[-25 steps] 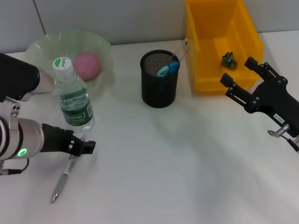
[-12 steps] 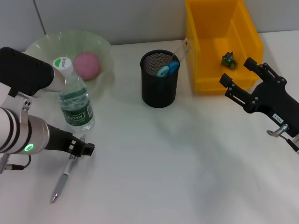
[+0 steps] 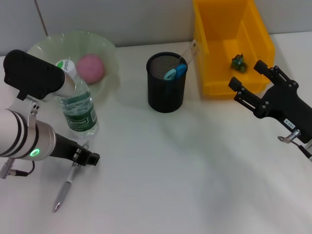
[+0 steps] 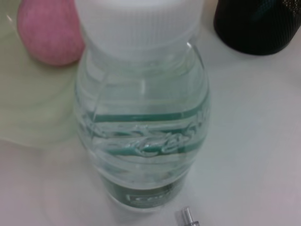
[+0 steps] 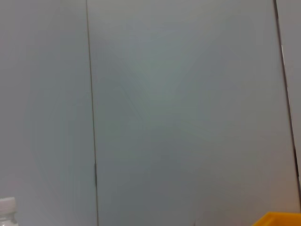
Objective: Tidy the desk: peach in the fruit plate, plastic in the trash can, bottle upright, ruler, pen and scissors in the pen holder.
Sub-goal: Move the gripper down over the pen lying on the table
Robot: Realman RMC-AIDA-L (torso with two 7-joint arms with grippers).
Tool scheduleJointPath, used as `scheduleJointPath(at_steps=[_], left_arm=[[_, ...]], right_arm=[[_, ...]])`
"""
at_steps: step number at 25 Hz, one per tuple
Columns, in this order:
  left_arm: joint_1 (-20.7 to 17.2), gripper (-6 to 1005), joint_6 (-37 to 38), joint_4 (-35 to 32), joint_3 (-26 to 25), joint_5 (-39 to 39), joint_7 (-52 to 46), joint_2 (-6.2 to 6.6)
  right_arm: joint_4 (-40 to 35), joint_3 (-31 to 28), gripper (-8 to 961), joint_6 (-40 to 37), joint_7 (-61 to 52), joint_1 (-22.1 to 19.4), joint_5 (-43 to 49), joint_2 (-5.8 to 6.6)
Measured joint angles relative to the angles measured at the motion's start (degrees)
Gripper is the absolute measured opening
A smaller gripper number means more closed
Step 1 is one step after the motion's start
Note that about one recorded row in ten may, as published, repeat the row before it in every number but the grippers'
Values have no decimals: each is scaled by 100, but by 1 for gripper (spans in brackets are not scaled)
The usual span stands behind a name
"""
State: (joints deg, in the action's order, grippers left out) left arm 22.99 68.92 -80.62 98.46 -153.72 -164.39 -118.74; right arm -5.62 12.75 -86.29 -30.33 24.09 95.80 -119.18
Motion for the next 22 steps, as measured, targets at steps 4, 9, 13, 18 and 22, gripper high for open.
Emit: scheduleJointPath(at_steps=[4, 9, 13, 18, 22], left_arm=[[70, 656, 45, 85, -2, -46, -31, 0], [131, 654, 110, 143, -29, -80, -36, -1], [140, 652, 116, 143, -18, -88, -37, -5], [176, 649, 202, 144, -10, -98, -40, -9], [189, 643, 272, 144, 41, -138, -40, -9]], right_arm=[[12, 0, 819, 25, 0, 6, 0, 0], [17, 0, 820, 59, 0, 8, 0, 0], [21, 0, 820, 61, 0, 8, 0, 0], [26, 0, 820, 61, 0, 6, 0, 0], [26, 0, 819, 62, 0, -1, 0, 0]])
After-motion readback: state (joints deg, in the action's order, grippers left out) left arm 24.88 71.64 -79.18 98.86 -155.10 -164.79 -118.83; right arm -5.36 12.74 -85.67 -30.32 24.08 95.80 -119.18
